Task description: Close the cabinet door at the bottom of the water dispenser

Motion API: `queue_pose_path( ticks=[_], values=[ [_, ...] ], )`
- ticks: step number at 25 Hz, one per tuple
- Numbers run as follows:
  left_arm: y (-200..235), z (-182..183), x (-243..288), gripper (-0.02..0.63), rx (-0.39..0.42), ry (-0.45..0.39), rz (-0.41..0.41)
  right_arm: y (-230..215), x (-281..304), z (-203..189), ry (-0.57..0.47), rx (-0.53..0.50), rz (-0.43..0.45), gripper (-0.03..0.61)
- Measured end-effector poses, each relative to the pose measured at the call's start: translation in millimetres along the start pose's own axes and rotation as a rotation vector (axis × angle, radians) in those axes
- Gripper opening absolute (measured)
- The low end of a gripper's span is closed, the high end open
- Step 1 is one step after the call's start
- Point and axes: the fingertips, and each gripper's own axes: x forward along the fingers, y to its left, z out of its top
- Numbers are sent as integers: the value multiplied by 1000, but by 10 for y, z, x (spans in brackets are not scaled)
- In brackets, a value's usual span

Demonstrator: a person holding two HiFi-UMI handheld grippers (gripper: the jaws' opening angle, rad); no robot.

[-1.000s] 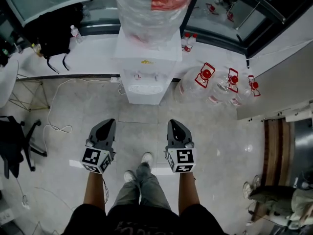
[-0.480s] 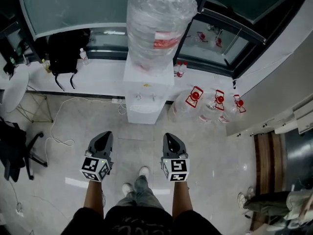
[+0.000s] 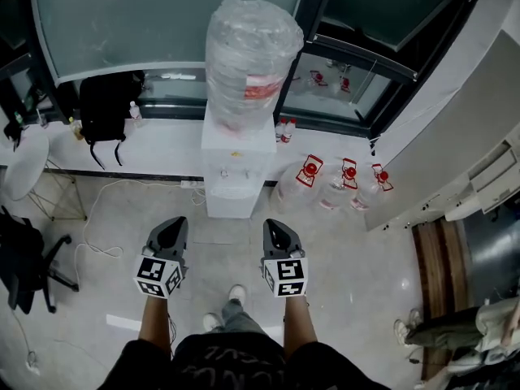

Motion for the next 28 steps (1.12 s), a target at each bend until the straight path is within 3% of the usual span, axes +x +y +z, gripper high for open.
queue_pose_path(
  ticks=[16,28],
  values=[
    [29,344,-524,14,0,-88,18,290,-373,339,-66,-41,-7,12],
    [-98,430,-680,14,15,-105,-1,361,-581,347,-75,-52,-17,12]
  ],
)
